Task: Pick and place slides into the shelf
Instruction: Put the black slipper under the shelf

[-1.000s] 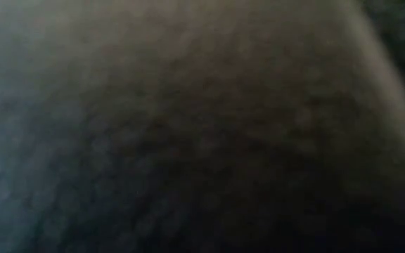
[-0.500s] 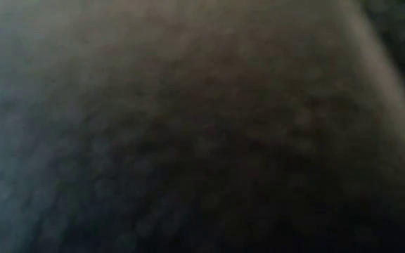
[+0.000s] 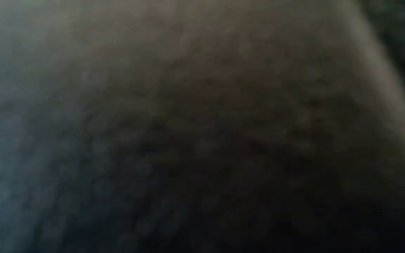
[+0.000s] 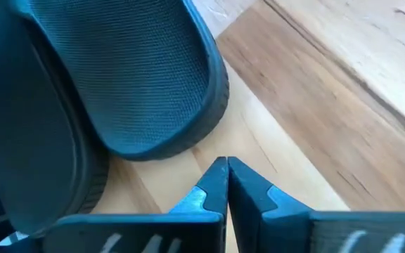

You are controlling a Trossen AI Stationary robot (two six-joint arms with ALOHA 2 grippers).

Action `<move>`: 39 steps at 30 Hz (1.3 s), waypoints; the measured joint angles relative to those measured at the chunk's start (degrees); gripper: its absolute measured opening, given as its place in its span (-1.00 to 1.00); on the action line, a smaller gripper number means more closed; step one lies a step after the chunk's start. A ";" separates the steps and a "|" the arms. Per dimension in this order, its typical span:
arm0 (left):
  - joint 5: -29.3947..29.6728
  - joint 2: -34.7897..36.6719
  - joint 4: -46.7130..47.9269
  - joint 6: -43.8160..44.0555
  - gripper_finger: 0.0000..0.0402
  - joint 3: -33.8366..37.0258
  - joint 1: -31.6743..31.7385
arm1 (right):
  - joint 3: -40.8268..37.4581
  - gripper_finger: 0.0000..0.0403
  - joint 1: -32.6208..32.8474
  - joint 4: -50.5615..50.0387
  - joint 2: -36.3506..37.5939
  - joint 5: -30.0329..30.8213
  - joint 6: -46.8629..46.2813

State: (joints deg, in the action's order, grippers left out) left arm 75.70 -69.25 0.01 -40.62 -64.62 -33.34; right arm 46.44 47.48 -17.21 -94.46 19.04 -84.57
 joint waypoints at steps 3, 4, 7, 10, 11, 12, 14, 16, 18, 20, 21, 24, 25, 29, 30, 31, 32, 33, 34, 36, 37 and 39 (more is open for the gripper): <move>0.00 0.00 0.00 0.00 0.21 0.00 0.00 | 0.00 -1.00 0.28 -2.96 2.72 1.07 -1.43; 0.00 0.00 0.00 0.00 0.21 0.00 0.00 | 0.01 -1.00 0.33 -4.50 4.02 1.79 -1.75; 0.00 0.00 0.00 0.00 0.21 0.00 0.00 | 0.03 -1.00 0.31 -11.15 8.77 3.96 -1.99; 0.00 0.00 0.02 0.00 0.21 0.00 0.00 | 0.09 -1.00 0.15 -20.27 13.90 5.11 -1.94; 0.00 0.00 0.02 0.00 0.21 0.00 0.00 | 0.09 -1.00 -0.07 -23.58 15.49 5.35 -1.45; -0.01 0.00 0.04 0.00 0.21 0.00 0.00 | 0.09 -1.00 -0.36 -26.60 16.94 5.69 -0.53; -0.04 0.00 0.08 0.00 0.21 0.00 0.00 | 0.09 -1.00 -1.27 -32.58 19.61 6.59 0.99; -0.06 0.00 0.09 0.00 0.21 0.00 0.00 | 0.09 -1.00 -2.68 -38.06 21.46 8.33 2.80; -0.04 0.00 0.09 0.00 0.21 0.00 0.00 | 0.09 -1.00 -4.67 -42.86 22.53 9.52 5.44; -0.02 0.00 0.07 0.04 0.21 0.00 0.00 | 0.09 -1.00 -7.33 -46.18 22.77 9.96 8.85; -0.02 0.00 0.09 0.15 0.21 0.00 0.00 | 0.09 -1.00 -8.76 -47.39 22.69 9.93 11.08; -0.02 0.00 0.07 0.39 0.21 0.00 0.00 | 0.09 -1.00 -13.31 -48.65 22.46 9.92 17.82; -0.02 0.00 0.09 0.39 0.21 0.00 0.00 | 0.09 -0.99 -14.72 -48.64 22.46 10.03 20.08; -0.02 0.00 0.11 0.39 0.21 0.00 0.00 | 0.09 -0.89 -19.93 -48.64 22.46 10.80 28.09; -0.02 0.00 0.11 0.39 0.21 0.00 0.00 | 0.09 -0.84 -21.10 -48.57 22.46 10.79 29.49; -0.02 0.00 0.11 0.39 0.21 0.00 0.00 | 0.09 -0.78 -22.21 -48.44 22.46 10.81 30.90; -0.02 0.00 0.11 0.39 0.21 0.00 0.00 | 0.09 -0.71 -23.11 -48.29 22.46 10.91 32.50; -0.02 0.00 0.11 0.39 0.21 0.00 0.00 | 0.09 -0.63 -23.91 -48.10 22.46 11.17 34.46; -0.02 0.00 0.11 0.39 0.21 0.00 0.00 | 0.09 -0.55 -24.65 -47.87 22.46 11.61 36.37; -0.02 0.00 0.13 0.39 0.21 0.00 0.00 | 0.09 -0.40 -25.84 -47.41 22.46 13.61 39.75; -0.02 0.00 0.14 0.39 0.21 0.00 0.00 | 0.09 -0.33 -26.54 -47.22 22.46 14.53 41.27; -0.02 0.00 0.19 0.39 0.21 0.00 0.00 | 0.07 -0.21 -27.91 -47.14 22.46 15.63 43.79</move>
State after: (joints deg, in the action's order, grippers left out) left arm 75.68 -69.25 0.20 -40.23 -64.62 -33.34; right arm 46.50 19.57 -64.35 -72.01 34.68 -40.78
